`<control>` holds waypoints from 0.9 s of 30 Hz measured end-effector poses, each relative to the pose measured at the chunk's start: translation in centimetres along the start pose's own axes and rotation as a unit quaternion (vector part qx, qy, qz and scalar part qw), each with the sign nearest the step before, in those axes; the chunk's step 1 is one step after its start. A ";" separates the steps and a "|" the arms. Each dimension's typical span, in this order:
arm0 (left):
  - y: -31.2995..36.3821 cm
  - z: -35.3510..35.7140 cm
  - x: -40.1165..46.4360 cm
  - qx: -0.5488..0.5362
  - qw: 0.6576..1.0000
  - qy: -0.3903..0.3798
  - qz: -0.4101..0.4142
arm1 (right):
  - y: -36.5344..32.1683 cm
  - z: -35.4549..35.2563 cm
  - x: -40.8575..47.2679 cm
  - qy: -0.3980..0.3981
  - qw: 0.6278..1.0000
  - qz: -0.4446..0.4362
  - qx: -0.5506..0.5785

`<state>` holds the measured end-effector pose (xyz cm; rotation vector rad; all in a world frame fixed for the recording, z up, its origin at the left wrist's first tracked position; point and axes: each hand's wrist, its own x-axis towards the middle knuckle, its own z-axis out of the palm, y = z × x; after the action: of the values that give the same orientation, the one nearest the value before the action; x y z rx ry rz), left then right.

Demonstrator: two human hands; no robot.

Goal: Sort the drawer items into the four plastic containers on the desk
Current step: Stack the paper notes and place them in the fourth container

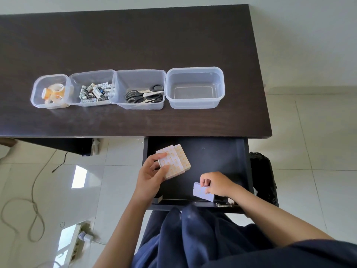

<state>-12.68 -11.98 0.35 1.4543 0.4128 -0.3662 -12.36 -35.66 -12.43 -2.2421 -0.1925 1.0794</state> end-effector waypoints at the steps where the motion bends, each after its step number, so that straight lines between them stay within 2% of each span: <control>1: 0.0 0.1 0.0 0.002 1.000 0.002 0.001 | -0.2 -0.5 -0.2 0.015 1.000 0.000 0.015; 6: 0.1 0.5 0.1 0.003 1.000 0.004 0.002 | -2.3 -4.4 -2.9 0.149 0.982 0.000 0.118; 9: 0.3 0.7 0.1 0.021 1.000 -0.006 0.013 | -4.5 -7.5 -5.3 0.250 0.941 -0.052 0.222; 12: 0.5 1.0 0.0 0.032 0.999 -0.019 0.025 | -7.4 -10.2 -7.7 0.298 0.896 -0.109 0.310; 16: 1.0 1.8 -0.1 0.037 0.998 -0.039 0.044 | -10.7 -11.1 -8.7 0.291 0.872 -0.158 0.361; 21: 1.5 2.7 -0.3 0.016 0.997 -0.056 0.054 | -12.4 -10.2 -8.2 0.245 0.891 -0.155 0.349; 27: 2.1 2.9 -0.6 -0.005 0.996 -0.068 0.061 | -12.1 -9.5 -7.7 0.233 0.913 -0.151 0.299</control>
<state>-12.03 -14.71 2.65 1.4289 0.2137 -0.3616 -8.66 -33.64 4.25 -1.7628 0.0035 0.3446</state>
